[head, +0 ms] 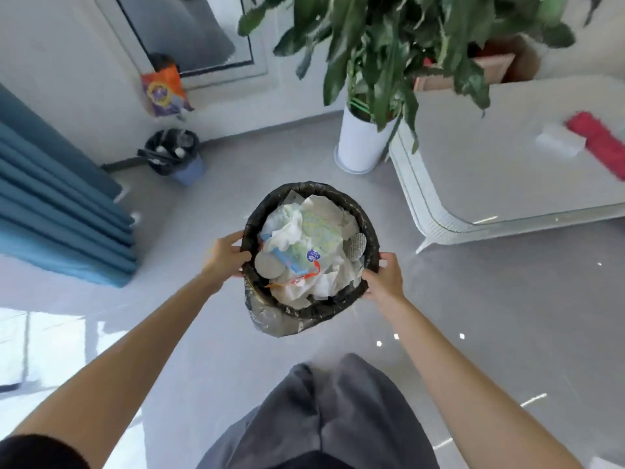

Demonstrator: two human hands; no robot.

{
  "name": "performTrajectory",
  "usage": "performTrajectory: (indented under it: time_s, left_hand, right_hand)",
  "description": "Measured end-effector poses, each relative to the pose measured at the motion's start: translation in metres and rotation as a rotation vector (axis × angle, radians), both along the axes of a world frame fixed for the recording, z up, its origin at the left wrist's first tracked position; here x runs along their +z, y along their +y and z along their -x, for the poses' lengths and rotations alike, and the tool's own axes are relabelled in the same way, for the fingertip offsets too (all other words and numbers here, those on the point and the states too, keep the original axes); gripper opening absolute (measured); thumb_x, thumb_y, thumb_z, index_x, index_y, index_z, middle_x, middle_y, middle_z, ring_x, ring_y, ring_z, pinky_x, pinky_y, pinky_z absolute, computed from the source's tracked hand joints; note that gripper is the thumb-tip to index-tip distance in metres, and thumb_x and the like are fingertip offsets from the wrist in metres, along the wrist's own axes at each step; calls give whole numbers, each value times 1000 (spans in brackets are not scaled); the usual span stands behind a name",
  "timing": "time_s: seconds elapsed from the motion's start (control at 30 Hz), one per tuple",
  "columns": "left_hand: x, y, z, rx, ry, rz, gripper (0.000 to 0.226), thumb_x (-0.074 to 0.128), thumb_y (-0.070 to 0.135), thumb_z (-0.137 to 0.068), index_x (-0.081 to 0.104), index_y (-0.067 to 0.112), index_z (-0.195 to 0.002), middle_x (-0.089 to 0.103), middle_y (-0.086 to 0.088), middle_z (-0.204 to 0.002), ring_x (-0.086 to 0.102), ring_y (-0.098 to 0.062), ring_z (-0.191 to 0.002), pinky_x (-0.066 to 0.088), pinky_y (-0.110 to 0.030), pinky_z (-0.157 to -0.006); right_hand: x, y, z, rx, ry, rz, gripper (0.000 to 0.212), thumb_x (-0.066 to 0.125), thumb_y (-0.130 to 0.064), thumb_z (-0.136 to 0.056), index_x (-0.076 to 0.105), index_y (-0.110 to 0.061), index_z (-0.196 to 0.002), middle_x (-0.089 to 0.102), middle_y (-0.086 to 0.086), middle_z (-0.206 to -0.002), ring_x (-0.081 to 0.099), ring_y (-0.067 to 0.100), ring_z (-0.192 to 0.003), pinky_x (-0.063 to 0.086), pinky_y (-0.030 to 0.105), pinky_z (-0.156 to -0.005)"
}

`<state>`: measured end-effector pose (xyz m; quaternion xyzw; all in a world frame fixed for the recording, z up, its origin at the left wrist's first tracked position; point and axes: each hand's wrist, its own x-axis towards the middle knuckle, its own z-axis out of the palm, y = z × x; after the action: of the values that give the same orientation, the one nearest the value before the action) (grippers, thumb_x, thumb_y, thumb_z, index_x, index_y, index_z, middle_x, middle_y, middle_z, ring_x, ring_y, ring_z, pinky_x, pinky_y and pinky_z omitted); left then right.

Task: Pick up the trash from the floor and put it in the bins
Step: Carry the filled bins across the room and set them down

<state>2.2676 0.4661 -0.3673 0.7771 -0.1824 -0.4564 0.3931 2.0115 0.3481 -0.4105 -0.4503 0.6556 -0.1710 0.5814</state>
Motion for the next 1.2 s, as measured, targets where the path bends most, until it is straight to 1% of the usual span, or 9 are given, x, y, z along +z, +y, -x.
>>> performTrajectory:
  time_s: [0.17,0.4,0.63,0.8,0.9,1.0,1.07,1.1,1.2]
  left_hand:
    - [-2,-17,-87,194,-28,11,46,51,-6,-85,56,14,-126,66,-10,-92,62,-26,-81,57,-21,-53]
    - [-9,-80,-207,479,-42,42,35,53,10,-92,54,16,-127,62,-7,-114,59,-21,-94,53,-36,-84]
    - [-13,-132,-318,583,-55,-135,49,54,29,-92,42,17,-138,46,-8,-140,50,-23,-119,42,-38,-101]
    - [-26,-163,-382,595,-160,-309,51,54,38,-89,42,24,-137,43,-6,-140,30,-30,-134,25,-42,-111]
    - [-37,-187,-419,558,-107,-284,52,56,32,-90,40,19,-138,51,-8,-126,42,-29,-125,36,-40,-105]
    - [-48,-220,-467,572,187,-197,42,55,19,-93,42,12,-131,54,-13,-107,57,-25,-92,50,-36,-78]
    - [-52,-242,-494,593,300,-167,6,49,12,-95,50,18,-97,52,-11,-86,51,-20,-69,47,-29,-62]
    - [-56,-255,-513,574,317,-172,16,46,10,-96,47,20,-84,49,-9,-79,48,-17,-63,44,-26,-58]
    - [-64,-286,-554,566,371,-159,20,43,6,-96,50,17,-80,50,-2,-72,47,-11,-62,42,-22,-57]
  right_hand:
    - [-7,-54,-110,142,24,48,33,61,-25,-61,42,-46,-78,66,5,-97,65,32,-91,55,55,-78]
    - [-3,-137,-258,230,15,-13,30,63,-10,-75,46,-27,-93,63,11,-104,64,31,-91,58,51,-72]
    - [4,-211,-399,293,23,-50,32,64,-4,-81,44,-19,-102,62,17,-109,65,39,-94,59,46,-61]
    - [-10,-242,-485,200,45,-97,31,59,2,-85,43,-16,-104,57,17,-111,63,38,-97,57,43,-62]
    - [-22,-256,-532,110,79,-117,34,59,4,-86,46,-12,-114,55,16,-115,62,36,-98,57,43,-68]
    - [-38,-270,-582,8,107,-142,41,59,5,-87,45,-8,-123,53,19,-122,62,40,-102,58,35,-52]
    - [-45,-275,-609,-43,133,-146,41,59,5,-86,46,-8,-123,53,21,-124,63,41,-101,53,27,-38]
    - [-50,-278,-625,-80,139,-152,41,60,5,-86,46,-8,-122,53,22,-124,63,40,-101,50,24,-34]
    - [-64,-288,-663,-174,145,-177,38,61,4,-86,46,-11,-118,53,22,-125,63,39,-101,57,32,-52]
